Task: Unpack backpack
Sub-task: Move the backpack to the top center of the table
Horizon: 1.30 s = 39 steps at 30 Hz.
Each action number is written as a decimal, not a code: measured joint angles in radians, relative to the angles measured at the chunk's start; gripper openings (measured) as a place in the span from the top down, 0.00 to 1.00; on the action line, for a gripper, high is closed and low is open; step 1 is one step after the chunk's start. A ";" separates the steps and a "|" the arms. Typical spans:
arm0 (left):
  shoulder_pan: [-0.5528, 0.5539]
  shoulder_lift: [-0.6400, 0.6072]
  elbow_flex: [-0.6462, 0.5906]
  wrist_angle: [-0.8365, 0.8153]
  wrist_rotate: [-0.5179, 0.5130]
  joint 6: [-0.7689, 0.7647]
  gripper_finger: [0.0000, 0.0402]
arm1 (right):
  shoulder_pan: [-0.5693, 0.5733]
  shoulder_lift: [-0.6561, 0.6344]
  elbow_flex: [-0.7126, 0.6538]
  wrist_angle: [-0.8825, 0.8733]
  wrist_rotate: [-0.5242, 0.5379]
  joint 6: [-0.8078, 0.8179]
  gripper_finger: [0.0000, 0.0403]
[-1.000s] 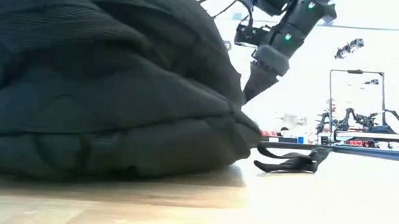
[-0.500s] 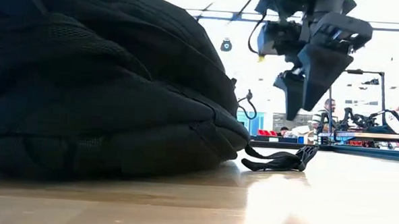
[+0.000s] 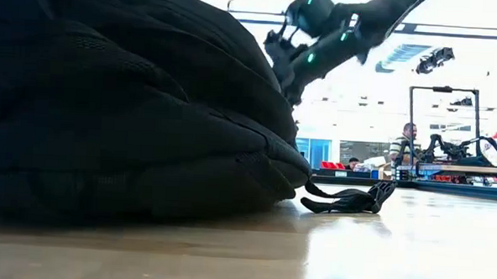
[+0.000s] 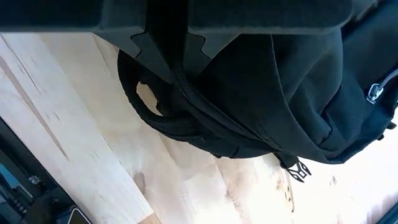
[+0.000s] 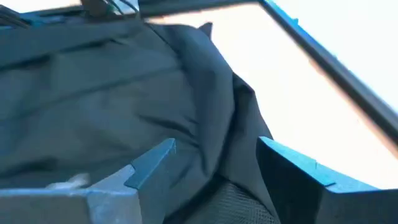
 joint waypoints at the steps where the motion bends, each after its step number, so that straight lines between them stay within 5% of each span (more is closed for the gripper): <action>1: 0.000 0.000 0.000 -0.002 -0.001 0.000 1.00 | -0.012 0.027 0.000 -0.002 -0.005 0.011 0.49; 5: -0.007 0.000 0.002 -0.067 -0.066 -0.018 1.00 | -0.029 0.121 -0.001 -0.122 0.012 0.019 0.52; 10: -0.008 -0.021 0.002 -0.318 -0.286 -0.167 1.00 | -0.001 0.152 0.010 -0.405 0.087 0.053 0.58; 20: 0.148 -0.037 -0.015 -0.898 -0.456 -0.629 1.00 | 0.274 0.024 -0.007 -0.931 0.352 0.344 0.69; 25: 0.284 -0.049 -0.062 -0.939 -0.459 -0.688 0.97 | 0.369 -0.054 -0.007 -0.970 0.530 0.438 0.69; 30: 0.420 -0.080 -0.119 -0.944 -0.438 -0.689 0.83 | 0.356 -0.078 -0.006 -1.011 0.656 0.536 0.69; 39: 0.533 -0.252 -0.130 -0.988 -0.448 -0.710 0.59 | 0.413 -0.185 -0.004 -1.029 0.618 0.556 0.69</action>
